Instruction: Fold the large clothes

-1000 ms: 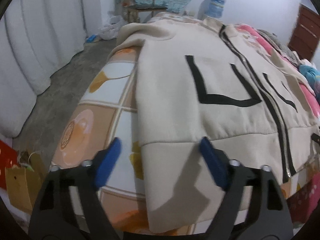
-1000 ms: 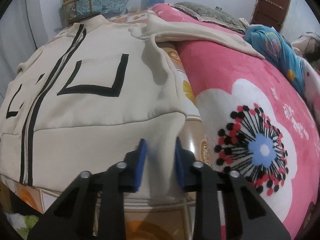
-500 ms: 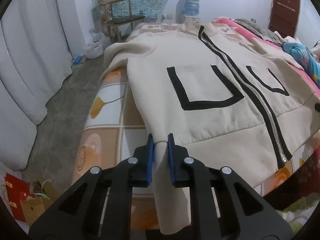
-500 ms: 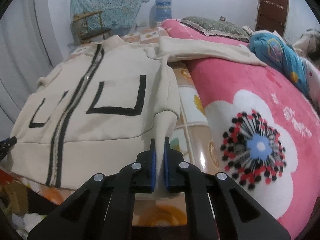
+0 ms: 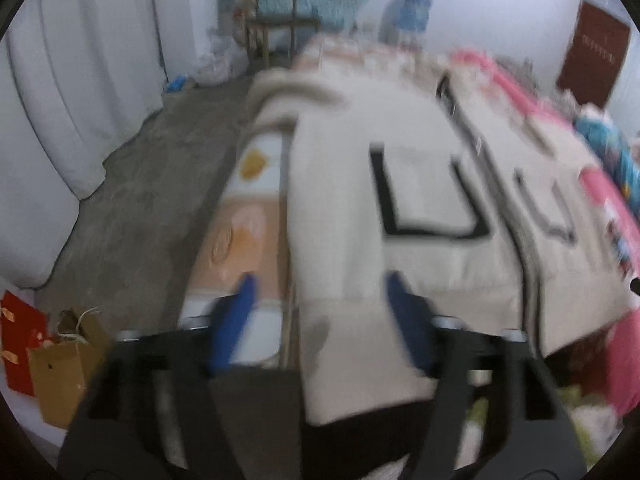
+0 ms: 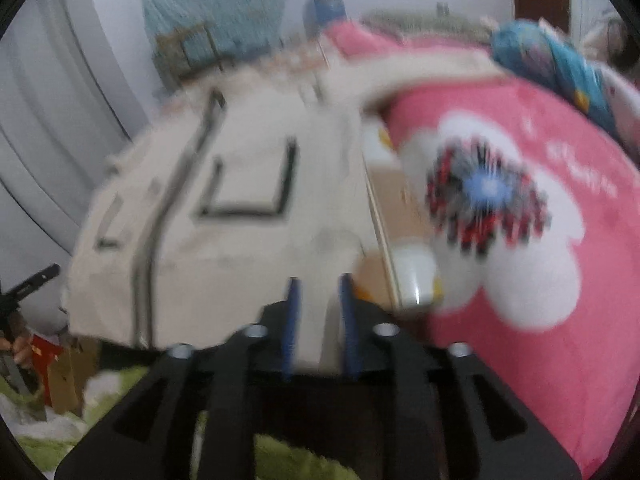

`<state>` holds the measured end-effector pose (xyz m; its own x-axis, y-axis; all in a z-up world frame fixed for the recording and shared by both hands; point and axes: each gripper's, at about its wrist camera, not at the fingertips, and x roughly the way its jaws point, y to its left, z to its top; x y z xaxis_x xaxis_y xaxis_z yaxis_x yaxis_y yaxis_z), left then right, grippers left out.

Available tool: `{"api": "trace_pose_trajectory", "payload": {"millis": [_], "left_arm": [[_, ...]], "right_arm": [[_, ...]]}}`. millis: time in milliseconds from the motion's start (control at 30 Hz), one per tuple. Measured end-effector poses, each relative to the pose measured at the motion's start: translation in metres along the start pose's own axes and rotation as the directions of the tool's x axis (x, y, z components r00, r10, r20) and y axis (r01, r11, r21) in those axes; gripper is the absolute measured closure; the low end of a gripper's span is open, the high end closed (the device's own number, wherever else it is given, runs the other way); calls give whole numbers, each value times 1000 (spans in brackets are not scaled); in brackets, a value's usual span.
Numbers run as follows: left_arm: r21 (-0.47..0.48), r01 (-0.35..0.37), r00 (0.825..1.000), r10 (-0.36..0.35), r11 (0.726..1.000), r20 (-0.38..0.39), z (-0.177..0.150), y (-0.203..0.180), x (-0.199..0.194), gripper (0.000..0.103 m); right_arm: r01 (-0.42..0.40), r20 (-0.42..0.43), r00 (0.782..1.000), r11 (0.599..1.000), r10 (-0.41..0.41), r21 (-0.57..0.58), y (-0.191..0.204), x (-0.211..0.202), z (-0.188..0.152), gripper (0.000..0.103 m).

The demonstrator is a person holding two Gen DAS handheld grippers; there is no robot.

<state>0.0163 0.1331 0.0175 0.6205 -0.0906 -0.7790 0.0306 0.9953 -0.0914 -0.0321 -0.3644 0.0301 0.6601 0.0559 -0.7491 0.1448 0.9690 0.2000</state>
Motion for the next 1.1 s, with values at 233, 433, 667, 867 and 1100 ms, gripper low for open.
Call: {"api": "trace_pose_trajectory", "payload": {"millis": [233,433,667,867,1100], "left_arm": [[41,-6,999,4,999,53,47,-48,26,10],[98,-55,997,59,994,-43,64,-89,104,10],[173,-95,990,112,980,-86,53,-101,134,8],[113,-43,993,56,993,-107,52,-89,136,7],[103,-45,993,56,994,-108,53,-89,138,7]], "right_arm": [[-174,78,981,984,177,-36,44,32,54,30],[-102,-104,990,988,90,-119,95,131,67,30],[-27,-136,991,975,-4,-221,112,171,60,14],[9,-84,996,963,-33,-268,115,179,57,7],[14,-78,996,966,-35,-258,116,180,59,6]]}}
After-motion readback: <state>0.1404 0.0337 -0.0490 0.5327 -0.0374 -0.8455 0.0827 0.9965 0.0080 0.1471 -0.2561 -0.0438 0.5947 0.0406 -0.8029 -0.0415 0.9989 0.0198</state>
